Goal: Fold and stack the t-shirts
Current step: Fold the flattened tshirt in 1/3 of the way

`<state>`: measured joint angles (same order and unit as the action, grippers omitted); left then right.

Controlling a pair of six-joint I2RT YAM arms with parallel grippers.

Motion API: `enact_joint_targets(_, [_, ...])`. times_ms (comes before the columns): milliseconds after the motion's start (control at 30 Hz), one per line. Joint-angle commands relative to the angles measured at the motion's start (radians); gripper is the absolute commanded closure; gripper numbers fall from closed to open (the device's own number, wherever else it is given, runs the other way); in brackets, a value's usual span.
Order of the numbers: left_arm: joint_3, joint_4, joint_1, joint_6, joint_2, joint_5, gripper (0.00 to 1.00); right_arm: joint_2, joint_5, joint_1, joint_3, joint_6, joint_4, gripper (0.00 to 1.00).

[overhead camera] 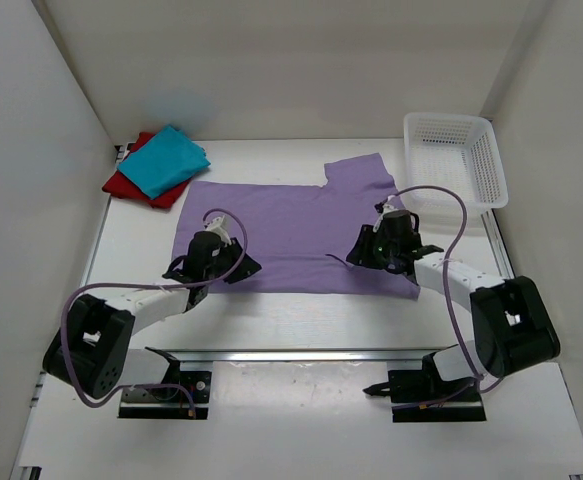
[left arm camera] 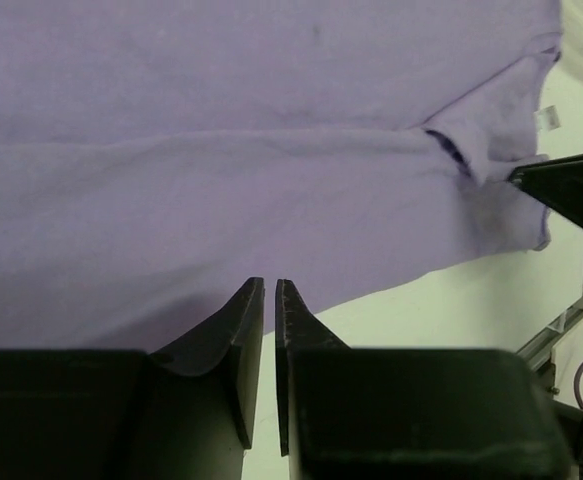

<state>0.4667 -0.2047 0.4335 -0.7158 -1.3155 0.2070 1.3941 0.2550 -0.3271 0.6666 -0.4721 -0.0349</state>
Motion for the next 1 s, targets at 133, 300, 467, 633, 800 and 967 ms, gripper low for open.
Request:
enact_joint_targets(133, [-0.063,-0.139,-0.041,-0.034,0.013,0.028,0.79,0.072,-0.048,-0.004,0.01,-0.026,0.087,0.71])
enact_joint_targets(300, [-0.092,-0.144,-0.038,-0.033,0.056,0.003,0.79,0.086,-0.089,-0.006,-0.004,-0.036,0.078,0.66])
enact_joint_targets(467, [-0.111,-0.15,-0.045,-0.03,0.053,0.014,0.81,0.129,-0.102,-0.018,0.028,-0.037,0.049,0.64])
enact_joint_targets(633, [-0.129,-0.156,-0.082,-0.025,0.048,0.008,0.8,0.154,-0.069,-0.023,0.047,-0.052,0.056,0.74])
enact_joint_targets(800, [-0.129,-0.16,-0.076,-0.024,0.044,0.008,0.8,0.172,-0.088,-0.033,0.105,-0.04,0.039,0.9])
enact_joint_targets(967, [-0.138,-0.179,-0.068,-0.036,0.021,0.034,0.81,0.213,-0.103,-0.029,0.177,-0.036,0.006,1.0])
